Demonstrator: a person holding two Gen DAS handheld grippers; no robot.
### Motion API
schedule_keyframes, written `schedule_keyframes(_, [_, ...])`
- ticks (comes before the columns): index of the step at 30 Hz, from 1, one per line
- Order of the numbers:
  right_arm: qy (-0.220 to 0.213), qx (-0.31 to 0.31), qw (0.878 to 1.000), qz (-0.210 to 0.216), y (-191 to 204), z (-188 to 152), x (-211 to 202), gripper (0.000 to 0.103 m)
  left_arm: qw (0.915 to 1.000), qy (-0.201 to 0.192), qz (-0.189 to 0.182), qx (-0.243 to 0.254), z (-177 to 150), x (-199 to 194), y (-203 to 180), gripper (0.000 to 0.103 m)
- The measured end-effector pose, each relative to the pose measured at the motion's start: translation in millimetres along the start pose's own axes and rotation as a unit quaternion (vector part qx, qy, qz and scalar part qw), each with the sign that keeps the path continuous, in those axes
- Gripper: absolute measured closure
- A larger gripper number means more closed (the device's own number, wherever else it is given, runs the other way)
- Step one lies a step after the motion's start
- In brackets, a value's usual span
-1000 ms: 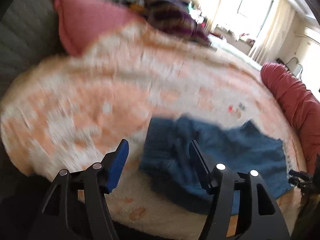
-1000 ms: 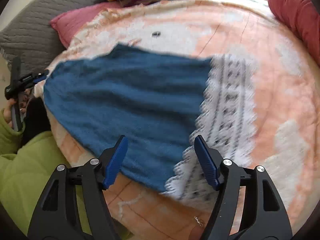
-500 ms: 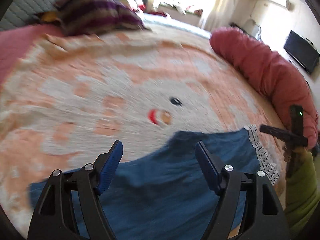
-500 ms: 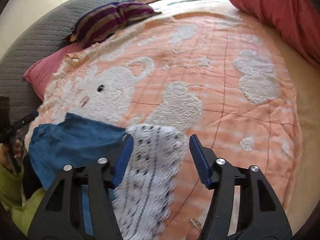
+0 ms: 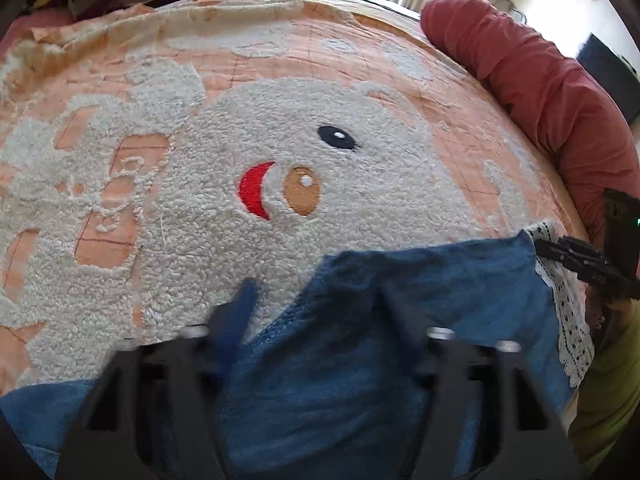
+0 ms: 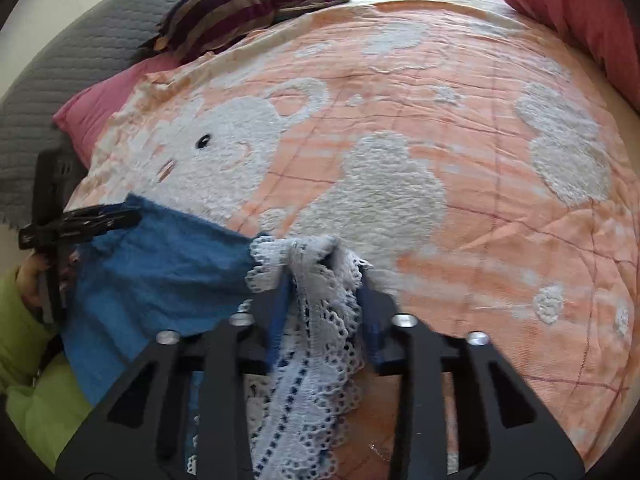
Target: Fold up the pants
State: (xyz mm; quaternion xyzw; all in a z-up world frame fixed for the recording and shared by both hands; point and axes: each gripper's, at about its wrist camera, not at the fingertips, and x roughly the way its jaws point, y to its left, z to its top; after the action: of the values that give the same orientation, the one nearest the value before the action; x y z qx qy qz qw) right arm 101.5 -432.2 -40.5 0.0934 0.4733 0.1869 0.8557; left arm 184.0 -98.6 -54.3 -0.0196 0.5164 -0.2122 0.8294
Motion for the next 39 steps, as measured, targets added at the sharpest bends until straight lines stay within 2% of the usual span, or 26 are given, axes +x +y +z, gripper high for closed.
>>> schedule_keyframes(1, [-0.004,-0.008,1.000,-0.001,2.7,0.4,-3.6,0.089,1.0000,0.001,-0.008,0.001,0.1,-2.1,-1.5,0.087])
schedule_keyframes(3, [-0.023,-0.024,0.999,-0.003,8.4,4.3,-15.4,0.089,0.9997,-0.012,0.007,0.018,2.2,-11.7,-10.4,0.095])
schedule_keyframes(7, [-0.051,-0.044,0.998,-0.017,12.0,20.8,-30.8,0.090,0.9952,-0.046,0.052,0.070,15.2,-24.4,-30.1,0.097])
schedule_keyframes(10, [-0.057,-0.049,0.997,-0.026,9.3,37.7,-28.4,0.090,0.9953,-0.048,0.058,0.060,27.2,-20.1,-26.4,0.097])
schedule_keyframes(12, [-0.049,-0.051,0.997,-0.033,6.2,44.7,-19.1,0.090,0.9952,-0.050,0.063,0.056,30.1,-14.5,-24.4,0.097])
schedule_keyframes(16, [-0.002,-0.050,0.997,-0.062,-2.5,44.0,19.8,0.089,0.9955,-0.041,0.069,0.050,24.9,5.6,-17.4,0.096])
schedule_keyframes(19, [0.009,-0.046,0.996,-0.073,-6.9,37.7,32.9,0.087,0.9943,-0.043,0.079,0.056,18.7,13.7,-12.3,0.083])
schedule_keyframes(20, [0.009,-0.047,0.996,-0.079,-6.7,37.4,32.5,0.086,0.9944,-0.047,0.077,0.054,16.9,14.6,-9.7,0.081])
schedule_keyframes(22, [0.008,-0.056,0.992,-0.112,-2.1,38.5,28.1,0.074,0.9957,-0.052,0.063,0.044,14.9,12.7,-4.4,0.073])
schedule_keyframes(23, [0.003,-0.052,0.991,-0.121,-1.1,39.1,22.2,0.072,0.9963,-0.055,0.057,0.032,13.5,8.4,-0.1,0.070])
schedule_keyframes(25, [-0.021,-0.030,0.993,-0.111,-3.7,37.2,3.0,0.071,0.9965,-0.063,0.052,0.020,9.0,-2.2,5.0,0.062])
schedule_keyframes(30, [-0.061,0.006,0.994,-0.085,-3.0,7.8,-50.7,0.069,0.9937,-0.086,0.068,0.024,-11.8,-40.8,4.3,0.059])
schedule_keyframes(31, [-0.061,0.011,0.995,-0.080,-2.0,1.5,-56.5,0.068,0.9932,-0.092,0.066,0.028,-19.8,-51.8,2.7,0.051])
schedule_keyframes(32, [-0.061,0.020,0.995,-0.072,-1.8,-9.1,-64.1,0.068,0.9930,-0.095,0.064,0.030,-25.3,-58.5,1.4,0.049])
schedule_keyframes(35, [-0.055,0.040,0.997,-0.048,-1.0,-33.5,-76.6,0.068,0.9932,-0.098,0.054,0.032,-51.8,-80.2,0.7,0.049])
schedule_keyframes(39, [-0.031,0.063,0.997,-0.024,4.0,-55.2,-74.5,0.068,0.9950,-0.076,0.057,0.031,-87.1,-89.1,4.3,0.049])
